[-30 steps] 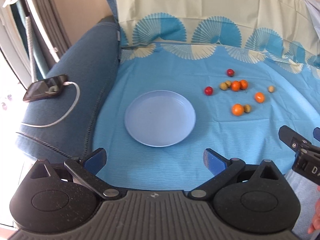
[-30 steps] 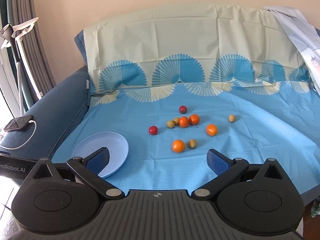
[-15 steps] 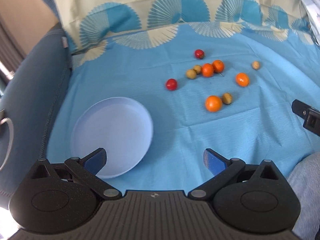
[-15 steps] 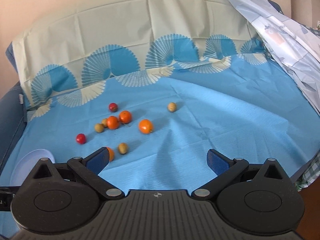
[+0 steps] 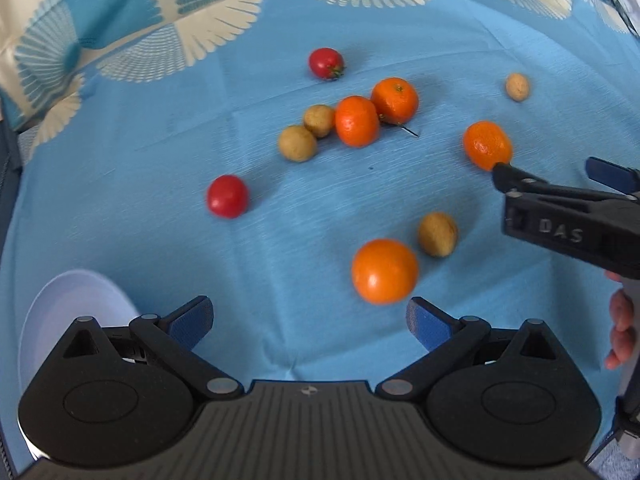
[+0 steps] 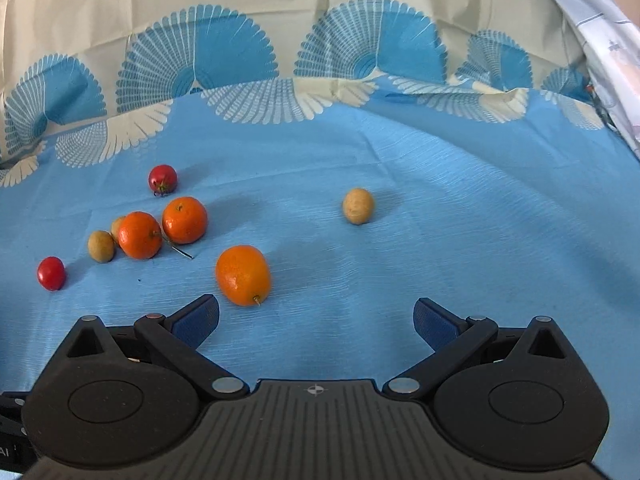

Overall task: Organize fruits
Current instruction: 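Grasp a mandarin with the right tool while the left tool grasps another mandarin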

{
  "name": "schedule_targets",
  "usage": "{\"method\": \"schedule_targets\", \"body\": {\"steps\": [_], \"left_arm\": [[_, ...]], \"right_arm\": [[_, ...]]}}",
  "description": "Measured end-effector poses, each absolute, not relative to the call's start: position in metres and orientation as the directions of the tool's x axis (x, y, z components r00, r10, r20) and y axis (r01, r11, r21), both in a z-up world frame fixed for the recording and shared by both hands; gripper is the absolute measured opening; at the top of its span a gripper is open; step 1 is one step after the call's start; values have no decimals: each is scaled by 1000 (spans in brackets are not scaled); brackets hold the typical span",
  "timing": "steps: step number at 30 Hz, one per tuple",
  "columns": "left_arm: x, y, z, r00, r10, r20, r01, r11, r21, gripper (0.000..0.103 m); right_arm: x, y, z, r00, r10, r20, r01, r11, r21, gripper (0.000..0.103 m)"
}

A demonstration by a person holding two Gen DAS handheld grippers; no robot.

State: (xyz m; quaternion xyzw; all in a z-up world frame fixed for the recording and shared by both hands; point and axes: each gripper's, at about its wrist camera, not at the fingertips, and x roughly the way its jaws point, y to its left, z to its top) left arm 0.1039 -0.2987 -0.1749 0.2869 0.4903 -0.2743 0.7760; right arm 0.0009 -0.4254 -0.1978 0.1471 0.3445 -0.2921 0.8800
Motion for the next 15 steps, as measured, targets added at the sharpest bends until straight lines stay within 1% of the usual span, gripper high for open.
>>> {"method": "schedule_targets", "body": {"steps": [2, 5, 7, 9, 10, 11, 13, 14, 15], "left_arm": [[112, -305, -179, 339, -176, -924, 718, 683, 133, 103], [117, -308, -182, 327, -208, -922, 722, 684, 102, 102], [119, -308, -185, 321, -224, -920, 731, 676, 90, 99], [120, -307, -186, 301, -244, -922, 735, 675, 62, 87], [121, -307, -187, 285, -254, -924, 737, 674, 42, 82], [119, -308, -187, 267, -261, -928, 740, 672, 24, 73], [117, -309, -186, 273, -265, -925, 734, 679, 22, 62], [116, -309, -184, 278, -271, -922, 733, 680, 21, 46], [114, -310, -183, 277, -268, -923, 734, 679, 23, 41]], "right_arm": [[14, -430, -209, 587, -406, -700, 608, 792, 51, 102], [25, -434, -218, 602, -387, -698, 580, 813, 50, 102], [31, -431, -222, 603, -405, -687, 565, 825, 8, 102], [33, -427, -225, 625, -417, -660, 554, 833, -2, 102], [34, -427, -226, 632, -419, -651, 552, 834, -1, 102], [35, -428, -226, 636, -420, -648, 552, 834, 1, 102], [35, -429, -224, 641, -411, -649, 541, 841, 2, 102], [34, -429, -223, 650, -389, -652, 521, 853, 10, 97], [32, -429, -220, 666, -371, -647, 504, 864, 24, 77]]}}
